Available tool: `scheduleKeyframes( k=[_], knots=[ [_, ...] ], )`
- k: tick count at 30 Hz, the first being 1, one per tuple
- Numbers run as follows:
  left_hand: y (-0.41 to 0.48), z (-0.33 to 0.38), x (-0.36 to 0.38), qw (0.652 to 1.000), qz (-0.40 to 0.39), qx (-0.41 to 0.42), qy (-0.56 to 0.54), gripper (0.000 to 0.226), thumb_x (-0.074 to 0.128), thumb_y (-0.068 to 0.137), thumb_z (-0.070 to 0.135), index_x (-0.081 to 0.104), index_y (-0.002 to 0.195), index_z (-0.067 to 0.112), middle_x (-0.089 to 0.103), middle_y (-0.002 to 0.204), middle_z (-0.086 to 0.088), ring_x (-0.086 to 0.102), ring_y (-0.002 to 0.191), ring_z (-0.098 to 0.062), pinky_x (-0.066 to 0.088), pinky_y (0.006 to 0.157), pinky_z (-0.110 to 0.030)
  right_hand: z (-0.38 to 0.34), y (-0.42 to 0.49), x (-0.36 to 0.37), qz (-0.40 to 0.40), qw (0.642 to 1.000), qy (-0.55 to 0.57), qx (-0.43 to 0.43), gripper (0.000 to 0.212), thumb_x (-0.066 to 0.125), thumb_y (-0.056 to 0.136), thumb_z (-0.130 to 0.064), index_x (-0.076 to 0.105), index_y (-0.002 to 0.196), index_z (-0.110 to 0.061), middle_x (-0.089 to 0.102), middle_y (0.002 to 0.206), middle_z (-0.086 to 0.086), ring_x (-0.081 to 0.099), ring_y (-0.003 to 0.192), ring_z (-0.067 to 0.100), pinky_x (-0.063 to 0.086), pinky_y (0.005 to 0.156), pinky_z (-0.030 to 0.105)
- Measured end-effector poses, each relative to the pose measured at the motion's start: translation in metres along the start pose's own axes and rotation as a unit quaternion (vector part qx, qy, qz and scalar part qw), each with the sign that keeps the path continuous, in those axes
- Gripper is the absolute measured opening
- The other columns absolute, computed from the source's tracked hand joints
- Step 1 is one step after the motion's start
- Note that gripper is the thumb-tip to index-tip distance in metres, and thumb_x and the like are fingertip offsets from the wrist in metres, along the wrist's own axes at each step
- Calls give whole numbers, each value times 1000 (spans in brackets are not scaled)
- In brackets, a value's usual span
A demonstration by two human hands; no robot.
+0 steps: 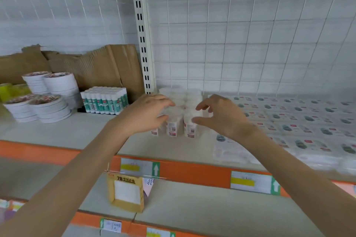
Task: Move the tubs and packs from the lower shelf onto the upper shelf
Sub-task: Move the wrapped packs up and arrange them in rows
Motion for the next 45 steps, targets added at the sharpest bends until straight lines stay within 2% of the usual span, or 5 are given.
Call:
scheduleKeyframes(
  k=[8,17,31,37,45],
  knots=[
    [2,-8,20,997,39,59,-10,39,60,96,24,55,134,18,56,134,2,45,129,-18,29,107,-31,-16,17,19,-12,995,-96,25,44,69,83,-53,64,118,-27,58,120,-4,50,116,15,42,93,31],
    [8,-4,9,995,78,62,8,46,62,87,57,64,124,29,42,92,12,48,101,-14,26,81,-25,-11,11,14,-63,995,-79,4,33,67,89,-37,62,121,-33,57,131,-9,51,121,13,45,98,34],
    [6,-5,7,996,84,-6,-40,67,47,79,73,62,123,25,60,112,8,55,105,-12,42,92,-30,-5,8,18,-47,996,-76,-22,40,63,90,-38,54,129,-35,49,140,-13,46,128,15,42,103,35],
    [-15,-47,-7,992,69,-7,-107,31,51,98,37,65,121,22,61,120,8,54,113,-9,42,99,-31,-13,10,12,-14,997,-58,-44,38,61,92,-38,55,129,-34,53,134,-13,47,124,12,40,102,30],
    [-33,-56,16,995,59,-13,-76,32,59,96,17,59,128,22,58,132,7,53,122,-13,42,105,-35,-31,16,29,-51,986,-127,-94,45,55,96,-41,50,140,-31,50,141,-11,44,128,12,34,104,29]
  ],
)
Point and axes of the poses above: each hand's wrist, its own y-axis towards the middle knuckle, its own x-axis out of the palm, z = x × y, the point moved 6 cm from there along y, towards the middle knuckle
